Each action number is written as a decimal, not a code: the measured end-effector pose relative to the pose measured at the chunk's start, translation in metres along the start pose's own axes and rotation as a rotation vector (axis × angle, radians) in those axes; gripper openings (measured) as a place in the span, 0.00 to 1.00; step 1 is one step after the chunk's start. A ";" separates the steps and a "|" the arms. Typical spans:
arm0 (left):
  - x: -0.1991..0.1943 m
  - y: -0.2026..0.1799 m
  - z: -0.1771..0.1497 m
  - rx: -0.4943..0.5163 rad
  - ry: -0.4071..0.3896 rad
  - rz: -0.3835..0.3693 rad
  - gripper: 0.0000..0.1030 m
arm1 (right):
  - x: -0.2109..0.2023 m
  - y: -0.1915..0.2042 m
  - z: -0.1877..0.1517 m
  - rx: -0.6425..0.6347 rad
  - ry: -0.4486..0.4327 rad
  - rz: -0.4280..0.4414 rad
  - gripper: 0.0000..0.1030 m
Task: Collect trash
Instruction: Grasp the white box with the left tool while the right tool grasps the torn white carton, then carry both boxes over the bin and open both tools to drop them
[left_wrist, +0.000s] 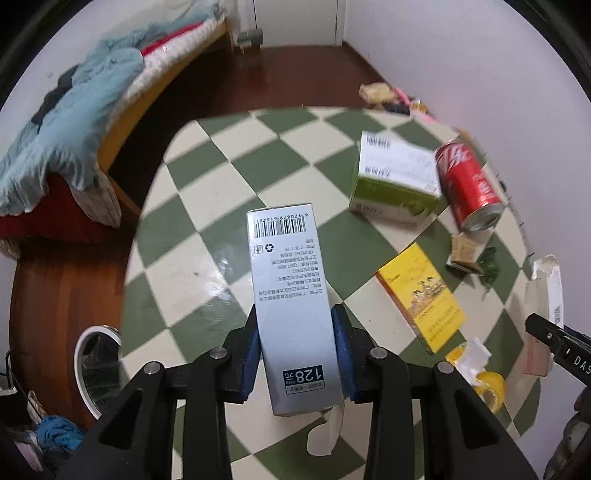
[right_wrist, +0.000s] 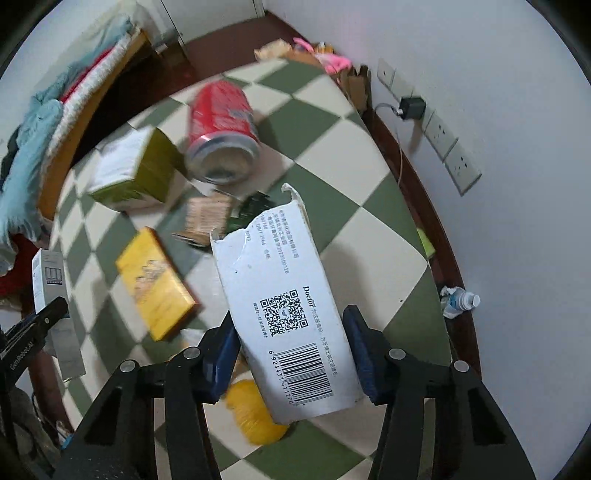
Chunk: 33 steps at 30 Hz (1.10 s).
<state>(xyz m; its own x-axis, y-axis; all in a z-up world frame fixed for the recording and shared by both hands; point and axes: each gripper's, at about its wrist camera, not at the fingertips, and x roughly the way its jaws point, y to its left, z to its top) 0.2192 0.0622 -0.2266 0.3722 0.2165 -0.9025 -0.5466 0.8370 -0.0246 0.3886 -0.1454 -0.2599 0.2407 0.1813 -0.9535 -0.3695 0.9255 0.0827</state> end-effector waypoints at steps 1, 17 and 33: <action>-0.003 0.007 0.003 0.001 -0.012 0.002 0.31 | -0.007 0.005 -0.003 -0.004 -0.013 0.016 0.54; -0.120 0.178 -0.026 -0.140 -0.205 0.097 0.31 | -0.097 0.174 -0.060 -0.154 -0.132 0.314 0.53; -0.019 0.428 -0.150 -0.584 0.118 0.071 0.31 | 0.033 0.448 -0.181 -0.433 0.217 0.453 0.53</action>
<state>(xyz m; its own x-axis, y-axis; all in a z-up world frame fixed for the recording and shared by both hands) -0.1344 0.3410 -0.2841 0.2521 0.1772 -0.9513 -0.9013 0.4009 -0.1641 0.0681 0.2153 -0.3072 -0.1931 0.4084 -0.8922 -0.7301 0.5476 0.4086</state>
